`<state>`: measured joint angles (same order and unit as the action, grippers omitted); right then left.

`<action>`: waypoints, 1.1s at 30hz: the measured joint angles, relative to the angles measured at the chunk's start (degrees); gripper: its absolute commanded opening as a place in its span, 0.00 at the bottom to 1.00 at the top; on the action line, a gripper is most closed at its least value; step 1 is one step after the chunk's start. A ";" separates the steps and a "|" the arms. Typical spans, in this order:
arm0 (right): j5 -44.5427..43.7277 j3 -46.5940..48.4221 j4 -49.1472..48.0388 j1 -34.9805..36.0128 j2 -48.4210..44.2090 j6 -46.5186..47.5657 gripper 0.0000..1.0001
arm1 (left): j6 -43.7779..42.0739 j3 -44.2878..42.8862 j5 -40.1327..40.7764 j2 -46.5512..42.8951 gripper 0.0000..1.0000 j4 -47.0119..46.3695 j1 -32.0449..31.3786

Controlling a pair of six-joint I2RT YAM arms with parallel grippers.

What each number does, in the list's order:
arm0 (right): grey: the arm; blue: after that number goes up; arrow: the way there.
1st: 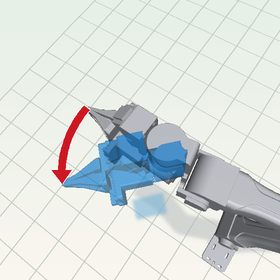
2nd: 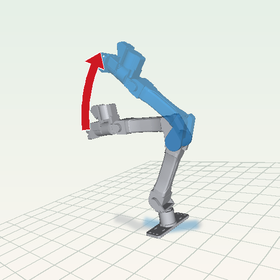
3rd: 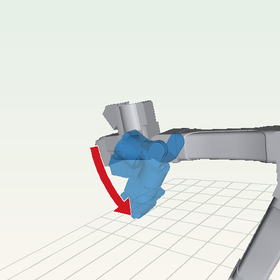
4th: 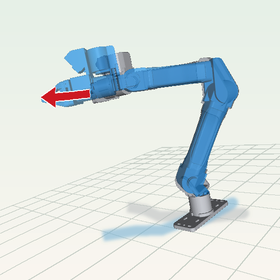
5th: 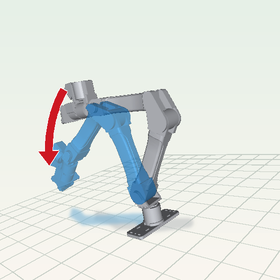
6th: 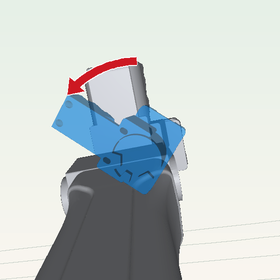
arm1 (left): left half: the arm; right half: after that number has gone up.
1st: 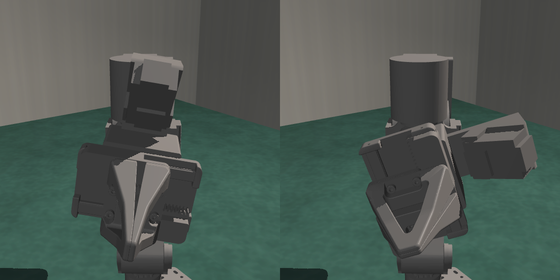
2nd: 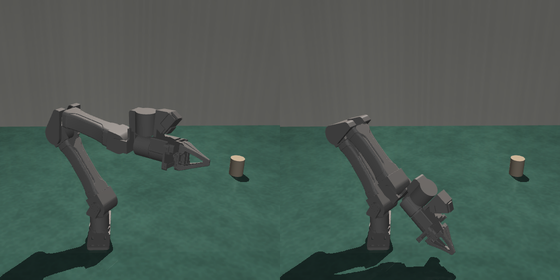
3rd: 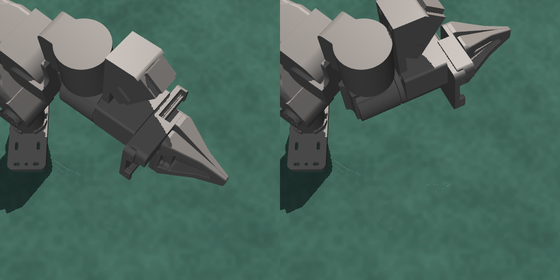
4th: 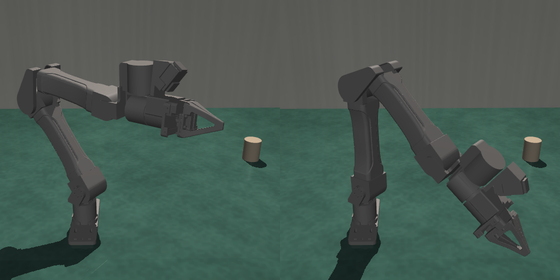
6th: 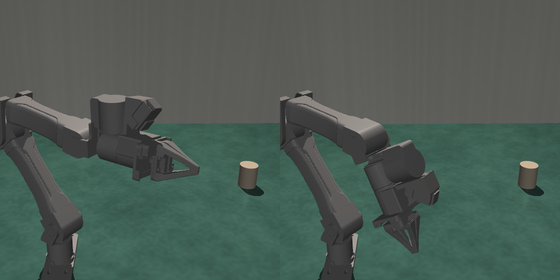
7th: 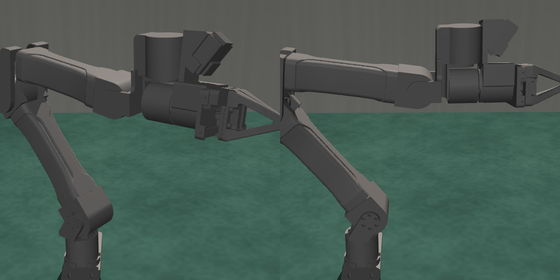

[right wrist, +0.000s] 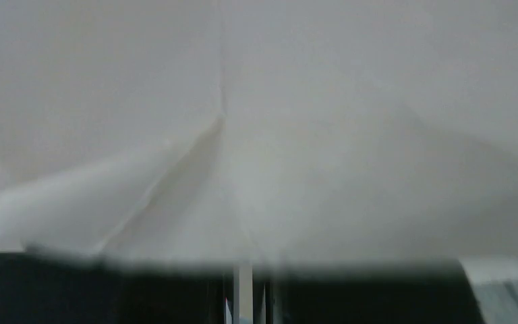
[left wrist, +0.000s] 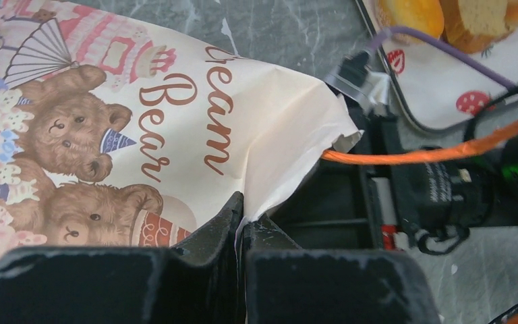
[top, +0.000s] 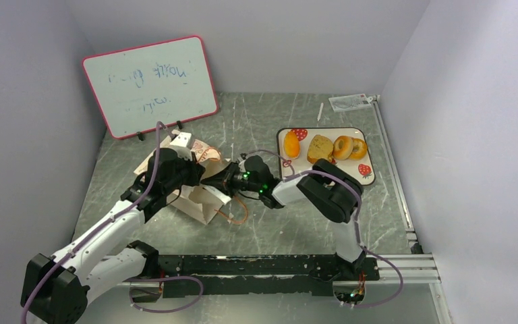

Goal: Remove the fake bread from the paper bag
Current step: Take out the fake bread from the paper bag.

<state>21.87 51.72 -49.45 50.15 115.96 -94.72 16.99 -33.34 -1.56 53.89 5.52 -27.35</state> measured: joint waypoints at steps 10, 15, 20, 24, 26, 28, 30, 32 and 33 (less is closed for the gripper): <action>-0.50 -13.14 0.35 -1.36 -12.17 1.79 0.00 | 7.41 -2.58 6.88 0.13 0.07 -0.13 -0.24; -1.46 -17.77 3.80 -1.62 -20.17 3.65 0.00 | 8.70 -2.60 8.59 0.13 0.07 -0.02 -0.24; -1.88 -20.41 9.16 -3.17 -28.94 6.34 0.00 | 9.22 -2.60 10.19 -0.09 0.07 0.39 -0.24; -2.21 -22.60 15.23 -3.89 -36.92 8.85 0.00 | 9.38 -2.51 10.69 -1.88 0.07 0.28 -0.24; -2.23 -23.76 18.03 -4.13 -40.72 9.97 0.00 | 9.38 -2.47 10.88 -2.51 0.07 0.28 -0.24; -2.34 -25.09 20.15 -4.48 -43.98 10.84 0.00 | 9.38 -2.47 11.21 -2.60 0.07 0.28 -0.24; -2.69 -26.36 23.30 -4.90 -47.54 11.72 0.00 | 9.38 -2.45 11.58 -2.51 0.07 0.28 -0.24; -3.32 -26.84 27.08 -5.11 -50.90 12.87 0.00 | 9.38 -2.47 12.04 -1.97 0.07 0.28 -0.24; -3.74 -26.88 29.05 -5.20 -52.68 13.49 0.00 | 9.38 -2.54 12.39 -1.25 0.07 0.35 -0.24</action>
<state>18.13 24.84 -20.40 44.95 63.29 -81.23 26.37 -35.88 10.83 52.64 5.87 -27.59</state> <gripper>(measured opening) 0.247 0.072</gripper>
